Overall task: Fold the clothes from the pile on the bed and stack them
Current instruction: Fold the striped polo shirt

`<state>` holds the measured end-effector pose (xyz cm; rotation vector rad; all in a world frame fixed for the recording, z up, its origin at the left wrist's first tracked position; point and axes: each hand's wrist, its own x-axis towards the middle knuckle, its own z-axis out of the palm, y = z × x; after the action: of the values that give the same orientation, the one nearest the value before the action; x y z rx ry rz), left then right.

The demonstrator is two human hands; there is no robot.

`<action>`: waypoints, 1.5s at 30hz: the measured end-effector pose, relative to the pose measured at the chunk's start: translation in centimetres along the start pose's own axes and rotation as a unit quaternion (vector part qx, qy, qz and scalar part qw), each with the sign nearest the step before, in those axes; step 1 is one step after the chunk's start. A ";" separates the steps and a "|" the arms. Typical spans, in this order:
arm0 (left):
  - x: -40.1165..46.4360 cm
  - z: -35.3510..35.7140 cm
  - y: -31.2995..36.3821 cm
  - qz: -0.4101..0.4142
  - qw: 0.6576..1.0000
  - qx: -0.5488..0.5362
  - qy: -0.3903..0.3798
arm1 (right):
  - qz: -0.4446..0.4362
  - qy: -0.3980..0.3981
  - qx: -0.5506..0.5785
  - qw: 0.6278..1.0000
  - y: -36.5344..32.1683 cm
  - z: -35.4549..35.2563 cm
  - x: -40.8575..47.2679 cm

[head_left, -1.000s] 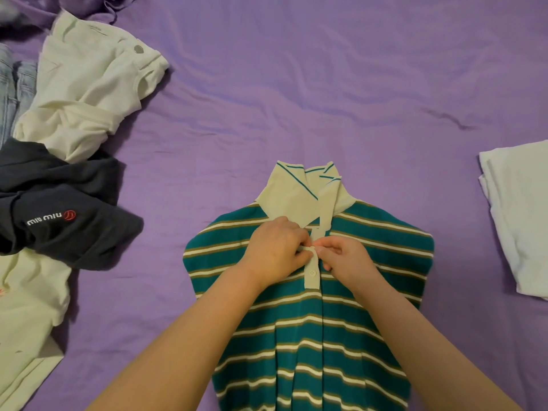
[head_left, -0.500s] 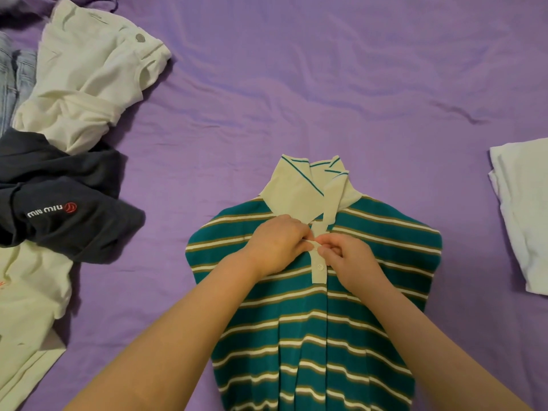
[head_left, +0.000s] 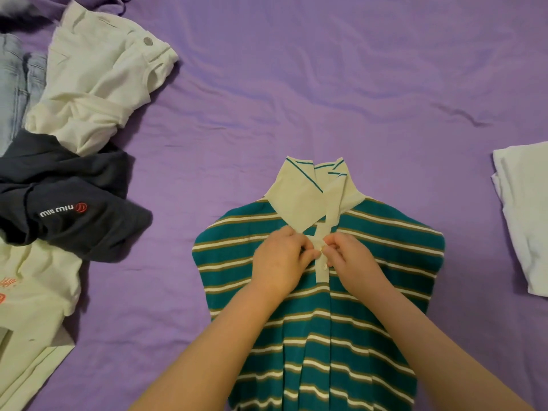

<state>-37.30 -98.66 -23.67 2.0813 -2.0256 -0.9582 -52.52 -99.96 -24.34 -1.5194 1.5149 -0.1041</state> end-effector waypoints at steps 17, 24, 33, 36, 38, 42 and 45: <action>0.3 -0.8 0.0 -0.021 0.996 -0.041 -0.080 | 0.047 0.053 -0.017 0.997 -0.5 -0.9 0.2; 6.6 -4.7 0.7 -0.155 0.978 -0.137 0.027 | 0.014 0.162 -0.010 0.987 -2.8 -4.5 4.3; 13.1 -5.7 1.3 -0.255 0.965 -0.059 0.019 | 0.117 0.168 -0.053 0.977 -4.8 -5.8 10.2; 13.4 -6.2 1.0 -0.263 0.960 -0.099 0.001 | 0.115 0.161 -0.094 0.976 -4.3 -6.7 10.5; 13.1 -6.7 0.8 -0.273 0.952 -0.140 -0.011 | 0.097 0.162 -0.041 0.981 -4.1 -7.6 10.3; 11.4 -8.1 -0.1 -0.313 0.926 -0.211 0.007 | 0.102 0.132 0.219 0.961 -4.3 -9.0 8.7; 9.2 -9.4 -0.4 -0.361 0.830 -0.424 -0.029 | 0.163 0.080 0.327 0.927 -4.0 -9.8 7.1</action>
<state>-33.15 -110.53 -19.75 2.1823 -0.4837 -1.6164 -54.33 -111.90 -20.28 -0.7320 1.6218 -0.4964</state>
